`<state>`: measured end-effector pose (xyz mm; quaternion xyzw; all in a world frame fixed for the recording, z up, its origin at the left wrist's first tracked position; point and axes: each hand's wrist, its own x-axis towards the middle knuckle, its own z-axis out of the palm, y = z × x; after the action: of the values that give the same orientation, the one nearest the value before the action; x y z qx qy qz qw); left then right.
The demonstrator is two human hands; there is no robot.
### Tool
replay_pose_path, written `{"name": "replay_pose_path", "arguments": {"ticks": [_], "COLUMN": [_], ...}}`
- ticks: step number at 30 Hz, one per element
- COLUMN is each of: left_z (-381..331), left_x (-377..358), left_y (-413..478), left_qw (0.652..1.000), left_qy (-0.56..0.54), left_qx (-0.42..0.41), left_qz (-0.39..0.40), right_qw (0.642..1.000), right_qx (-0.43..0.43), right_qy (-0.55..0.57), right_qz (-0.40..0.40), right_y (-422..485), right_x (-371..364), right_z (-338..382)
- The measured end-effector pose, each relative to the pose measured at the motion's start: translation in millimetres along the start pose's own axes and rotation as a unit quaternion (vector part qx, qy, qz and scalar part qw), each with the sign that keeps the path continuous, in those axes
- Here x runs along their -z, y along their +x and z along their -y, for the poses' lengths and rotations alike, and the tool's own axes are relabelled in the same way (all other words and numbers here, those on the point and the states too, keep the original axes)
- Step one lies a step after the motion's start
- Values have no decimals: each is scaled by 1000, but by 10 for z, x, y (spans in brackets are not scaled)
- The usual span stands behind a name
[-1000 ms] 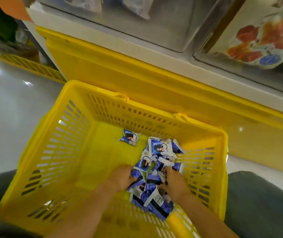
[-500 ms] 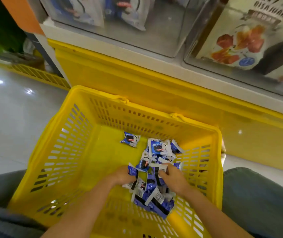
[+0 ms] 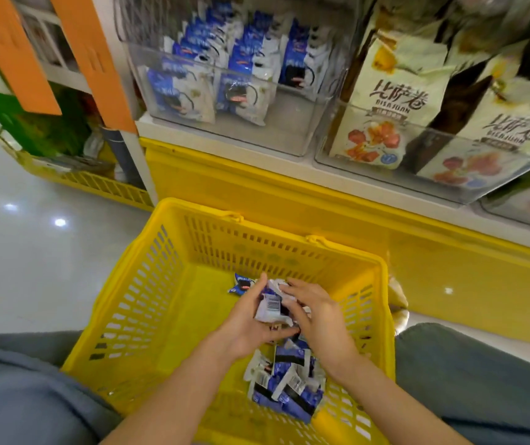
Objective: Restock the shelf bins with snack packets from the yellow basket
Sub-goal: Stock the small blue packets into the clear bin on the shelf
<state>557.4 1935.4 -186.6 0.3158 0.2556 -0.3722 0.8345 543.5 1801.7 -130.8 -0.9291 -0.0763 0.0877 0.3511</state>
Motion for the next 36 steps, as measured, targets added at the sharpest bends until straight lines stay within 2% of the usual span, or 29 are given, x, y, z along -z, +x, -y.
{"name": "replay_pose_path", "arguments": {"ticks": [3,5,7,10,11,13,16,22,24,27,32,36], "left_z": [-72,-129,-198,-324,-371,-441,-491,-604,-667,-780,-1093,-1376], "left_x": [-74,-97,-128,-203,-239,-307,-402,-546,-573,-603,-691,-731], "left_y": [-98,-171,-249,-380,-433,-525,-669,-950,-1008,-1108,-1294,-1422], "left_qw": [998,996,992,982,978,964,927,882,864,848,868,876], "left_qy": [12,25,38,61,79,147,265,328,355,382,315,254], "left_qx": [-55,-86,-122,-176,-193,-222,-264,-339,-355,-366,-383,-410], "left_qz": [33,24,7,-9,-9,-4,-16,-19,-36,-37,8,6], "right_qw": [991,992,995,987,983,967,922,871,881,925,956,968], "right_qx": [103,119,86,2,-43,-117,-167,-177,-154,-107,-7,76], "right_qy": [-75,-28,50,96,129,215,349,457,446,364,288,199], "right_qz": [44,37,-18,-127,-124,-67,12,-28,-29,-33,-59,-131], "right_y": [-86,-152,-188,-148,-119,-73,-54,18,29,64,360,783], "right_x": [57,120,186,289,337,411,447,579,604,651,1016,1410], "right_z": [57,124,207,274,305,363,479,722,824,1006,1423,1807]}}
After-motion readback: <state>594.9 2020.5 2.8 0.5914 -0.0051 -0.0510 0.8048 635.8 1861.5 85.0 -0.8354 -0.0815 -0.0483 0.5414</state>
